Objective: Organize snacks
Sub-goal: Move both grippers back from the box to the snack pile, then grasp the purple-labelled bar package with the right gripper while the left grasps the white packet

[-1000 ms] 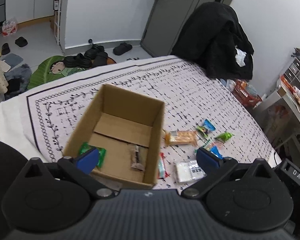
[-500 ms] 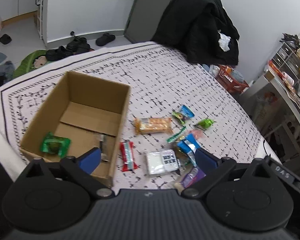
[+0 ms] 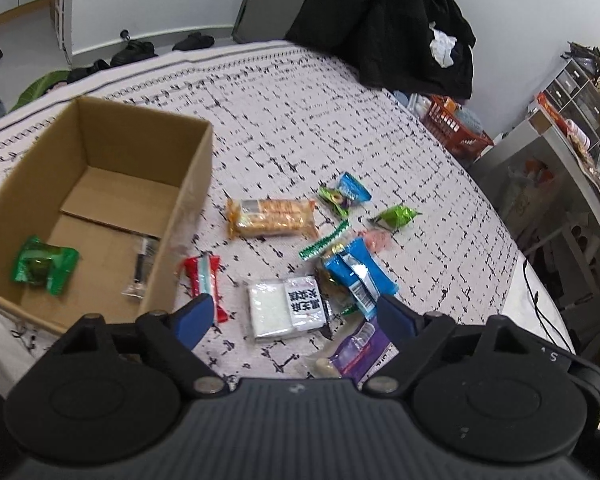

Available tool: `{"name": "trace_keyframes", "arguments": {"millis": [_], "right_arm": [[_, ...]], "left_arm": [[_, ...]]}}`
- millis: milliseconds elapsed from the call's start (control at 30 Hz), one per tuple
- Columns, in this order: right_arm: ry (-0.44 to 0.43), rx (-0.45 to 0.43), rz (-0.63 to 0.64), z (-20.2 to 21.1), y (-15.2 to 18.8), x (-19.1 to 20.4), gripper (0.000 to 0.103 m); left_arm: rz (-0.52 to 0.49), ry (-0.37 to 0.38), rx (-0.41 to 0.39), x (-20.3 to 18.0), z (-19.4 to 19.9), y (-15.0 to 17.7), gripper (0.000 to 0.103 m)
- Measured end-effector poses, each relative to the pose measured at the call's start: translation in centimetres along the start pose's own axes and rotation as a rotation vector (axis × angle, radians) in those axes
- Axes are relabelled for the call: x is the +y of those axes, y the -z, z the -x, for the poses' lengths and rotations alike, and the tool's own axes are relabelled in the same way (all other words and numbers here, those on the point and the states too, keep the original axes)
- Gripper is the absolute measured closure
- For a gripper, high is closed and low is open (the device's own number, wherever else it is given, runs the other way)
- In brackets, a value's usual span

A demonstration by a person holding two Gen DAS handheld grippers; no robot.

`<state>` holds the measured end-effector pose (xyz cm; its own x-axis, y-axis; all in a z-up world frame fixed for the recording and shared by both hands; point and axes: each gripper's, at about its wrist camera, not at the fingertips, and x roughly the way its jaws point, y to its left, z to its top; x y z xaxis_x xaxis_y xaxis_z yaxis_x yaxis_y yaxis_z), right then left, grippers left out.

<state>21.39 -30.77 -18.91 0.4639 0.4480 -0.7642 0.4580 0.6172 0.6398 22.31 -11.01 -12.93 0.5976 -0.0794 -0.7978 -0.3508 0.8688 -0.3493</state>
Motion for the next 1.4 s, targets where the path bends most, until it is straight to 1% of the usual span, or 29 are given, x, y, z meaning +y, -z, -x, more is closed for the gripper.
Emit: {"name": "trace_keyframes", "arguments": {"millis": [100, 267, 333, 733, 867, 1000, 1100, 1233, 1300, 1400], "right_arm": [[0.008, 0.015, -0.012, -0.8, -0.2, 0.0, 0.051], [0.022, 0.031, -0.017, -2.0, -0.5, 0.0, 0.052], [0.031, 0.040, -0.020, -2.6, -0.5, -0.1, 0.052], [0.080, 0.074, -0.038, -5.5, -1.3, 0.0, 0.051], [0.098, 0.085, -0.039, -6.4, -1.5, 0.0, 0.051], [0.109, 0.096, -0.031, -7.1, -1.6, 0.1, 0.050], [0.118, 0.099, -0.024, -7.6, -1.6, 0.3, 0.050], [0.132, 0.096, -0.005, -8.0, -1.7, 0.6, 0.050], [0.137, 0.094, 0.001, -8.2, -1.7, 0.7, 0.050], [0.146, 0.088, 0.017, -8.6, -1.7, 1.0, 0.050]], "left_arm": [[0.004, 0.002, 0.018, -0.2, -1.1, 0.0, 0.021], [0.034, 0.004, 0.064, 0.1, -3.4, -0.1, 0.032], [0.039, 0.001, 0.077, 0.1, -4.2, 0.0, 0.033], [0.073, -0.036, 0.157, 0.5, -9.0, 0.4, 0.034], [0.060, -0.063, 0.152, 0.4, -9.7, 0.4, 0.033], [0.046, -0.093, 0.151, 0.4, -10.4, 0.4, 0.029], [0.072, -0.096, 0.171, 0.9, -11.1, 0.5, 0.028], [0.058, -0.107, 0.159, 0.7, -11.4, 0.6, 0.028], [0.060, -0.112, 0.156, 0.6, -11.4, 0.6, 0.029], [0.058, -0.109, 0.152, 0.5, -11.3, 0.4, 0.039]]}}
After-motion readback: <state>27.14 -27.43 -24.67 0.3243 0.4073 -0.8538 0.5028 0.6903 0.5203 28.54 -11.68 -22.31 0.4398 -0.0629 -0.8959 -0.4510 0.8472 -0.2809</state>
